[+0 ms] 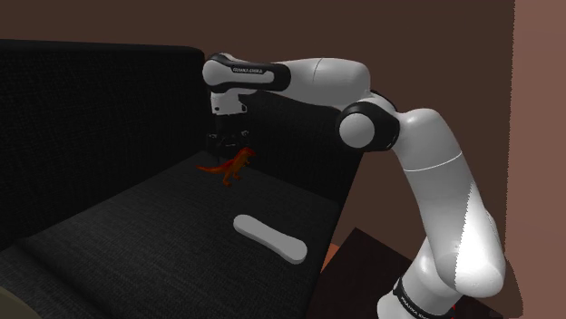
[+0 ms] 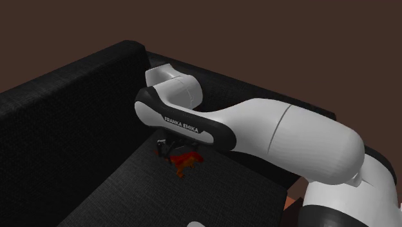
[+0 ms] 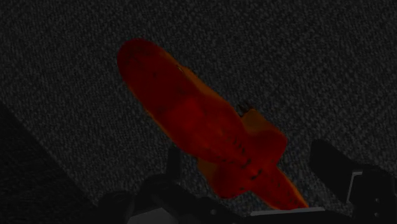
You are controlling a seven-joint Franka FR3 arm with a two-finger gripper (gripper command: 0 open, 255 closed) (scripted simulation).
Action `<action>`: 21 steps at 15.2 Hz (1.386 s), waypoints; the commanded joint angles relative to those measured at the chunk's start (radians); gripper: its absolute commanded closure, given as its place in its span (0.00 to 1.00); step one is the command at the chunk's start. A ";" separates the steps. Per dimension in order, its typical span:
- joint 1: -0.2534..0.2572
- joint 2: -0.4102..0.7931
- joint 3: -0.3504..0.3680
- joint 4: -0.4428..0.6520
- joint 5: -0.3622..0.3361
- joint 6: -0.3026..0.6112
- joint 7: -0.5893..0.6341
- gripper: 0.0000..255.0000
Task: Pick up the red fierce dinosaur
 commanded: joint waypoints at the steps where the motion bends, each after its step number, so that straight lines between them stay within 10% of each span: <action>1: 0.001 0.003 0.000 -0.022 0.000 0.024 -0.001 0.00; 4: 0.001 0.002 0.000 -0.043 0.000 0.045 -0.004 0.00; 5: 0.001 -0.001 -0.001 -0.052 0.000 0.051 -0.005 1.00; 21: 0.001 0.012 0.002 0.067 0.001 -0.054 0.009 1.00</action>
